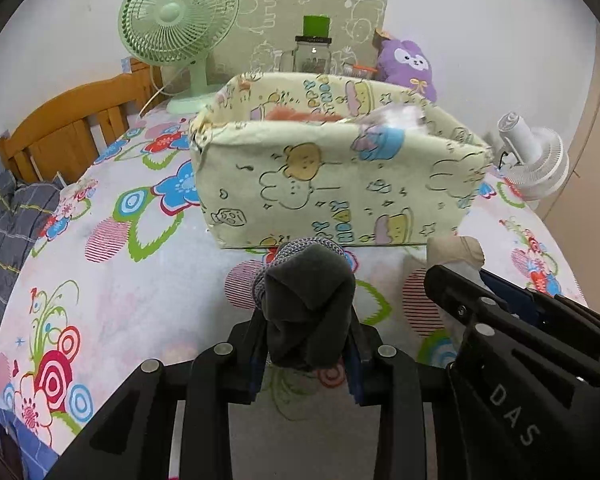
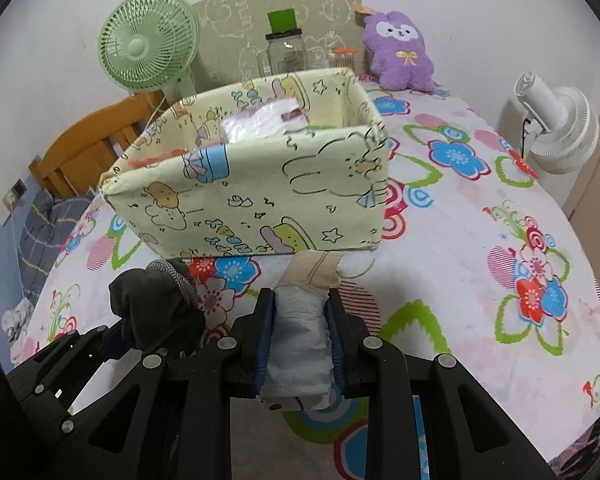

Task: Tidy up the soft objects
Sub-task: 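Lift the grey sock with the left tool while the right tool carries the white cloth over the yellow box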

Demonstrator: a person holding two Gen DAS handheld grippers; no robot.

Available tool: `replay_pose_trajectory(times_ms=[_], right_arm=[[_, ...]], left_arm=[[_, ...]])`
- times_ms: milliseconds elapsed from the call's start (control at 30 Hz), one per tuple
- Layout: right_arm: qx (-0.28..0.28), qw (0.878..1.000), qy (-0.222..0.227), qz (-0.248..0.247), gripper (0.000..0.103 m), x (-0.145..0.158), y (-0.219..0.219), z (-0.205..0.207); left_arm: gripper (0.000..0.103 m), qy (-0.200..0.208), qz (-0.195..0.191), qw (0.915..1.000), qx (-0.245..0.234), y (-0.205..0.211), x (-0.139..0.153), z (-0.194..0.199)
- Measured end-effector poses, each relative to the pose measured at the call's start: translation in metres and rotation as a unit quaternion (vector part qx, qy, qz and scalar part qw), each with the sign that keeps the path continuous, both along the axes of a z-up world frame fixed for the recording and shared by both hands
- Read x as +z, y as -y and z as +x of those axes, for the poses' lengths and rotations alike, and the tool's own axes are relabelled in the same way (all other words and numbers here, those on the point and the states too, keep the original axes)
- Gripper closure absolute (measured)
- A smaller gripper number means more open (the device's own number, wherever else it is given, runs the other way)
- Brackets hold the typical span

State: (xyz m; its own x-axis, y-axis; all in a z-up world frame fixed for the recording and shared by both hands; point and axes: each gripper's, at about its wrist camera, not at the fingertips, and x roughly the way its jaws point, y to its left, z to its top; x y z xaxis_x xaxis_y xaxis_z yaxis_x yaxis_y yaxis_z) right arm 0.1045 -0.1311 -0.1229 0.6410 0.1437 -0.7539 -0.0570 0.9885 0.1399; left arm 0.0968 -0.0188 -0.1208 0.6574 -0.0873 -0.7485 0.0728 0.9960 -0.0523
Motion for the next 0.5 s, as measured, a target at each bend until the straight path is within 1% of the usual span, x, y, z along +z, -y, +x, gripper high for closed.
replay_pose_trajectory(times_ms=[500], right_arm=[[0.014, 0.999, 0.048, 0.004, 0.074, 0.038, 0.009, -0.023]], left_arm=[[0.071, 0.048, 0.013, 0.9988, 0.005, 0.010, 0.040, -0.025]])
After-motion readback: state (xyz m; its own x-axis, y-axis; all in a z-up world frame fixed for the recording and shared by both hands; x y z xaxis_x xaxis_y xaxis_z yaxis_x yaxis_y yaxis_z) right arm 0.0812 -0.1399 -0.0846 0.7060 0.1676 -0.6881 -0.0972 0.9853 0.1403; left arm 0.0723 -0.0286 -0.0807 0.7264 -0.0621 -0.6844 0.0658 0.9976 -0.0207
